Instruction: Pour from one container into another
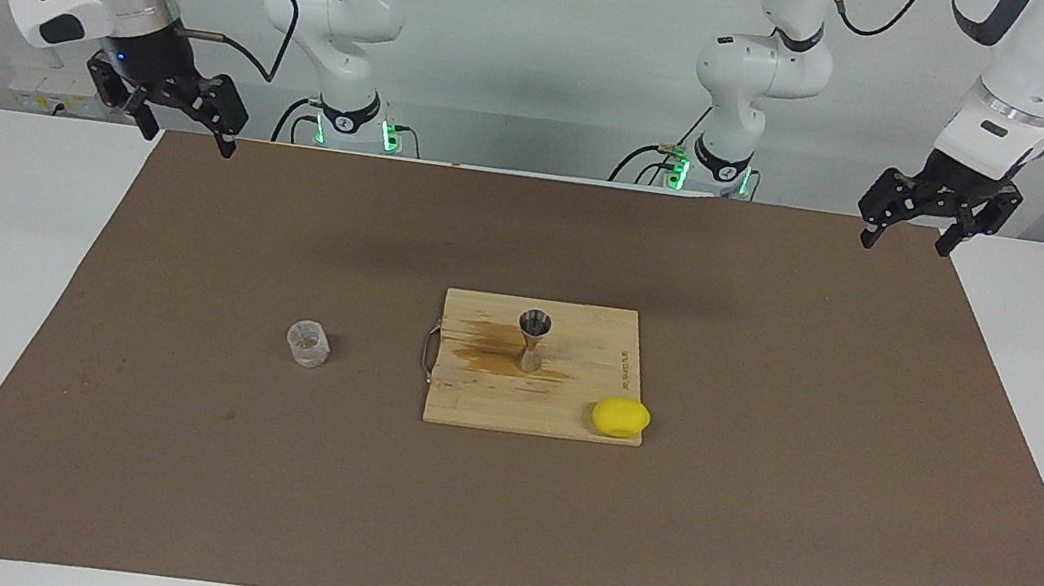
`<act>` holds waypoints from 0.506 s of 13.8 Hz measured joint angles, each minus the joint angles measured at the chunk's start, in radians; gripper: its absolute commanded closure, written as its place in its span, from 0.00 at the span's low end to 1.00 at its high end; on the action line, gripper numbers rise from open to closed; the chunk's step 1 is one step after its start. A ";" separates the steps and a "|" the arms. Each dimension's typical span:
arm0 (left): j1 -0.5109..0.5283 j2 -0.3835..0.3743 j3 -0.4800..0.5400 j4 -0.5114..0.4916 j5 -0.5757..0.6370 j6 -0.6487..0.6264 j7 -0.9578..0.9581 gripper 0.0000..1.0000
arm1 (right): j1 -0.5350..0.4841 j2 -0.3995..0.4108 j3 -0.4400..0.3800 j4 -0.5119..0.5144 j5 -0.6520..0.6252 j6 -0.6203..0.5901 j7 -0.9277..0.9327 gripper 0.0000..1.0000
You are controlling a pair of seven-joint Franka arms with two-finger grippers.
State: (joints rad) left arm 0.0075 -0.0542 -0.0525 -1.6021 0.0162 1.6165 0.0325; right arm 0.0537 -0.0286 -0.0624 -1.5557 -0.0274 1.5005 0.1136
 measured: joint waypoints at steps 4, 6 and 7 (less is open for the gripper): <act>0.000 0.000 0.000 0.000 0.000 0.000 0.000 0.00 | 0.000 0.000 -0.004 -0.003 0.013 0.000 0.000 0.00; 0.000 0.000 0.000 0.000 0.000 0.000 0.000 0.00 | -0.003 0.000 -0.007 -0.004 0.023 0.000 0.000 0.00; 0.000 0.000 0.000 0.000 0.000 0.000 0.000 0.00 | -0.004 0.000 -0.009 -0.005 0.023 0.000 0.000 0.00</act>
State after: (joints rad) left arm 0.0075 -0.0542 -0.0524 -1.6022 0.0158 1.6167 0.0325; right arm 0.0499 -0.0285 -0.0711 -1.5608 -0.0043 1.5000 0.1133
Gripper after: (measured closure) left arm 0.000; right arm 0.000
